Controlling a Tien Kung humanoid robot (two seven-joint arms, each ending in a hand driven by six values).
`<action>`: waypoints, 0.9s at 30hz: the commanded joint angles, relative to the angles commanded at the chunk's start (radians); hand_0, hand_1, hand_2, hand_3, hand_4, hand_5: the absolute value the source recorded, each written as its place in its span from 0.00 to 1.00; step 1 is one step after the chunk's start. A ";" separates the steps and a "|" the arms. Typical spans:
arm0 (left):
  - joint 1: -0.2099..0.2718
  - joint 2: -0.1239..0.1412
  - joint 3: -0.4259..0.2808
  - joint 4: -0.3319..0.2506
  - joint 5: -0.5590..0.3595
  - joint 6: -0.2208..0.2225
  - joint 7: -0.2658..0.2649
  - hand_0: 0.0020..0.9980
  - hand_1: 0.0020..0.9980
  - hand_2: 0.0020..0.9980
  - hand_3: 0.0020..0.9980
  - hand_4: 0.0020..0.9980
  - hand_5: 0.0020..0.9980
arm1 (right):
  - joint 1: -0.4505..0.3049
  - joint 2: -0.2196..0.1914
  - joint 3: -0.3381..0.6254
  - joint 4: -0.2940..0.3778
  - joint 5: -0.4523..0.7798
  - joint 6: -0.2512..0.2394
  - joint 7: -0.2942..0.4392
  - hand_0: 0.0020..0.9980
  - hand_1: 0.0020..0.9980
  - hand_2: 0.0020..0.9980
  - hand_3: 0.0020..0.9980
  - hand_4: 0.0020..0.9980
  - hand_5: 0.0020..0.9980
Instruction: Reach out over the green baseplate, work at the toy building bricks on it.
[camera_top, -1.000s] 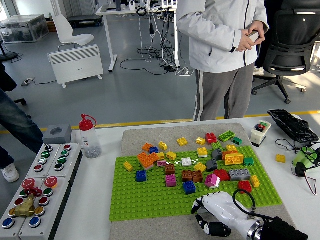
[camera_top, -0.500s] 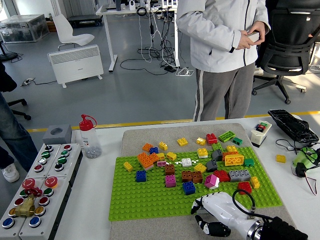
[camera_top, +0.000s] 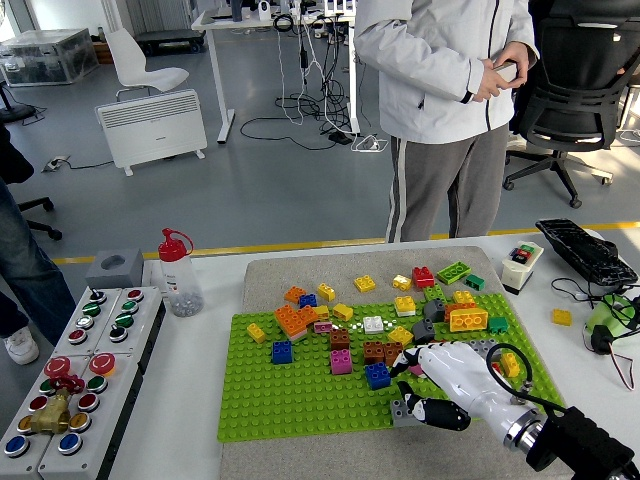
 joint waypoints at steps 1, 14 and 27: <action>0.000 0.000 0.000 0.000 0.000 0.000 0.000 0.67 0.69 0.66 0.61 0.35 1.00 | 0.001 0.001 0.005 -0.005 -0.005 -0.002 -0.006 0.64 0.68 0.68 0.69 0.45 0.21; -0.001 -0.001 0.003 0.000 -0.005 -0.001 0.001 0.68 0.69 0.66 0.61 0.35 1.00 | 0.022 0.026 0.077 -0.140 -0.111 0.025 -0.143 0.69 0.73 0.78 0.79 0.61 0.15; 0.002 0.000 0.000 0.000 -0.002 -0.002 0.001 0.68 0.69 0.66 0.61 0.35 1.00 | -0.029 -0.031 0.091 -0.137 -0.176 0.087 -0.172 0.54 0.63 0.68 0.79 0.68 0.14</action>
